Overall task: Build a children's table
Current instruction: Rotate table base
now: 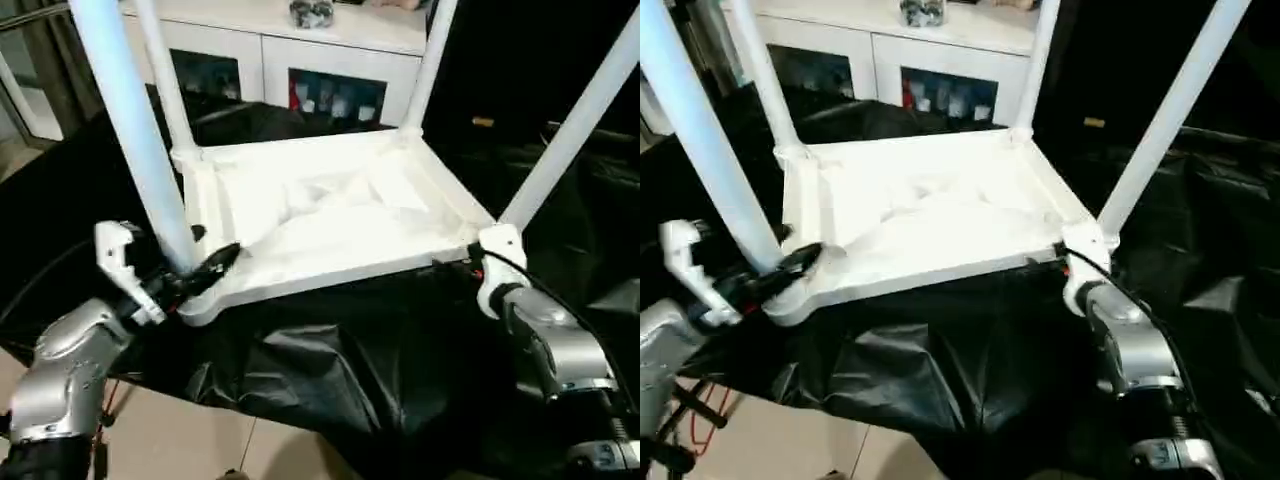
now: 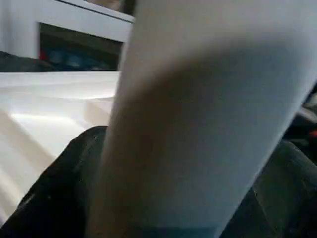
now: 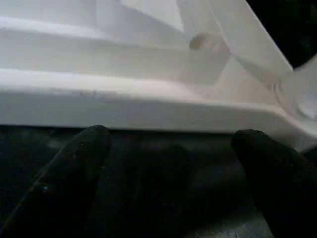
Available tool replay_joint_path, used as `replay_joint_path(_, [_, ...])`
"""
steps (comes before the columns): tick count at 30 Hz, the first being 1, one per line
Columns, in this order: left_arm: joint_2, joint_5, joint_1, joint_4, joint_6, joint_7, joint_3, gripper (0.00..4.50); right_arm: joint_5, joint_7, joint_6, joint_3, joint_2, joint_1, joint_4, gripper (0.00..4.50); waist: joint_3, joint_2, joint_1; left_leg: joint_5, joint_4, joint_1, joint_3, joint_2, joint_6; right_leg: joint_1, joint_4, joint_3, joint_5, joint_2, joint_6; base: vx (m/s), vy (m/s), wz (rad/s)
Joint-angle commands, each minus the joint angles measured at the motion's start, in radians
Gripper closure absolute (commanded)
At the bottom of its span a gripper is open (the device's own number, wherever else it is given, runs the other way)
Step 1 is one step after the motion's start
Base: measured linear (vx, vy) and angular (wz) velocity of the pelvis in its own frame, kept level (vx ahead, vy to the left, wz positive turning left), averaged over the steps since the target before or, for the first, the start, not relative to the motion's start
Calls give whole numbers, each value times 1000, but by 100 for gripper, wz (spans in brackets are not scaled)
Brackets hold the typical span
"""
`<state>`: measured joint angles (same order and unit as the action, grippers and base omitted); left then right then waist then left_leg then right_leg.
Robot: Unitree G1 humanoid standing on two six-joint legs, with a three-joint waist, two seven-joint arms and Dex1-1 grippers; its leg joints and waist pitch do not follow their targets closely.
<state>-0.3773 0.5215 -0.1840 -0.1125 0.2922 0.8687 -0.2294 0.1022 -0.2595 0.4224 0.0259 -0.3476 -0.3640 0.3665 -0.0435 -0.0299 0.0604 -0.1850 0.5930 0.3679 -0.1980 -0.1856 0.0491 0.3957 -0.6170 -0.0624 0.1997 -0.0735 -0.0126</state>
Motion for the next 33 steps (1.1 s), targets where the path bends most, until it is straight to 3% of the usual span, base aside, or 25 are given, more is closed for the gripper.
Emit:
replay_joint_path(1, [-11, 64, -24, 54, 67, 65, 41, 5, -11, 6, 1, 7, -2, -11, 5, 0, 57, 18, 0, -182, -66, -21, 17, -39, 21, -42, 64, 52, 96, -60, -184, 0, 0, 0])
replay_joint_path(4, [-29, 97, -22, 85, 114, 112, 60, 5, -14, 13, -11, 5, 2, -18, 31, 0, 55, 17, 0, -205, -69, -22, 18, -41, 28, -42, 67, 51, 118, -59, -194, 0, 0, 0])
replay_joint_path(5, [-57, 142, -2, 140, 185, 168, 88, 5, -18, 17, -26, -3, 13, -37, 68, 0, 55, 27, 0, -209, -69, -22, 19, -41, 32, -42, 65, 51, 119, -59, -195, 0, 0, 0])
replay_joint_path(6, [-66, 157, 3, 159, 210, 185, 99, 5, -20, 18, -31, -5, 17, -45, 82, 0, 56, 22, -5, -216, -69, -22, 19, -39, 36, -41, 64, 49, 125, -57, -201, 0, 0, 0])
replay_joint_path(7, [-83, 179, 15, 192, 244, 211, 119, 5, -23, 7, -44, -15, 24, -60, 107, 0, 55, 26, -5, -211, -68, -22, 19, -39, 39, -41, 64, 50, 118, -57, -205, 0, 0, 0])
replay_joint_path(10, [-117, 225, 49, 257, 305, 266, 168, 5, -37, -17, -77, -46, 57, -110, 190, 0, 56, 24, -8, -197, -66, -20, 17, -39, 31, -44, 60, 51, 93, -58, -213, 0, 0, 0])
replay_joint_path(12, [-119, 253, 62, 289, 338, 282, 188, 5, -48, -27, -96, -64, 79, -141, 243, 0, 54, 24, -21, -201, -66, -13, 17, -36, 29, -46, 60, 50, 109, -57, -227, 0, 0, 0])
replay_joint_path(18, [-67, 326, 51, 353, 416, 239, 219, 5, -62, -34, -144, -85, 147, -221, 371, 0, 51, 23, -32, -239, -65, -15, 18, -38, 41, -45, 64, 52, 182, -57, -216, 0, 0, 0])
replay_joint_path(21, [-32, 339, 23, 374, 443, 210, 262, 5, -81, -50, -182, -108, 198, -271, 451, 0, 50, 16, -35, -251, -65, -16, 19, -39, 44, -43, 69, 52, 223, -56, -198, 0, 0, 0])
replay_joint_path(23, [-20, 342, 8, 373, 451, 208, 278, 5, -89, -57, -204, -111, 212, -289, 484, 0, 49, 20, -36, -251, -66, -14, 20, -38, 47, -43, 68, 52, 231, -57, -194, 0, 0, 0])
replay_joint_path(33, [132, 283, -161, 247, 432, 198, 387, 5, -105, -112, -270, -134, 272, -345, 589, 0, 55, 16, -43, -191, -60, -10, 18, -38, 25, -49, 62, 53, 133, -56, -222, 0, 0, 0])
